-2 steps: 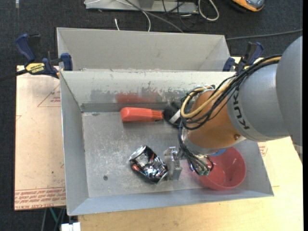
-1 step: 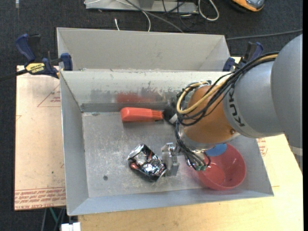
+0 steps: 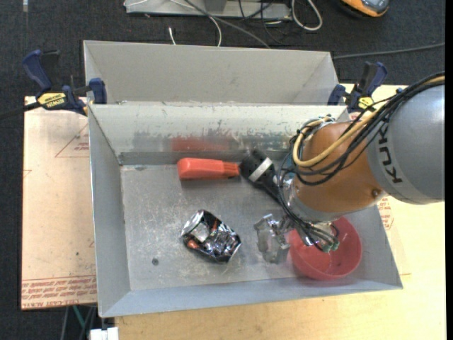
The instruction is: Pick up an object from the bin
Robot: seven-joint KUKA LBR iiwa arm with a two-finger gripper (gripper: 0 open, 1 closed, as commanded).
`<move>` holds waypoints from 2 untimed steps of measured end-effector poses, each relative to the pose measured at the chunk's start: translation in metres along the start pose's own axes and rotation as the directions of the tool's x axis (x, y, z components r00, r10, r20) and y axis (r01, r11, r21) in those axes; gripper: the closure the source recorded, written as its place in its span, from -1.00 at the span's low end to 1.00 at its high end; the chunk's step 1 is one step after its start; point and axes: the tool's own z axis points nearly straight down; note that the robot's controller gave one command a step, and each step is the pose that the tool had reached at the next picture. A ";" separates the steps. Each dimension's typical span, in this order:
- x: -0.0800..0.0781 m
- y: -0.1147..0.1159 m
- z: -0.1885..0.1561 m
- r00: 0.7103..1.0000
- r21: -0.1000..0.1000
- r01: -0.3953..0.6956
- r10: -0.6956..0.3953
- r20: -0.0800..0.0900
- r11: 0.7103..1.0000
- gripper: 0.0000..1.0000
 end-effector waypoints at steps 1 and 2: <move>-0.072 0.022 0.050 0.964 -0.003 -0.268 0.268 0.006 0.964 1.00; -0.004 0.032 0.048 0.994 0.001 0.113 -0.113 0.001 0.994 1.00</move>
Offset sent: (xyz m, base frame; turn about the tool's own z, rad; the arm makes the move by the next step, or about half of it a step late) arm -0.0045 0.0307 -0.0483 -0.1152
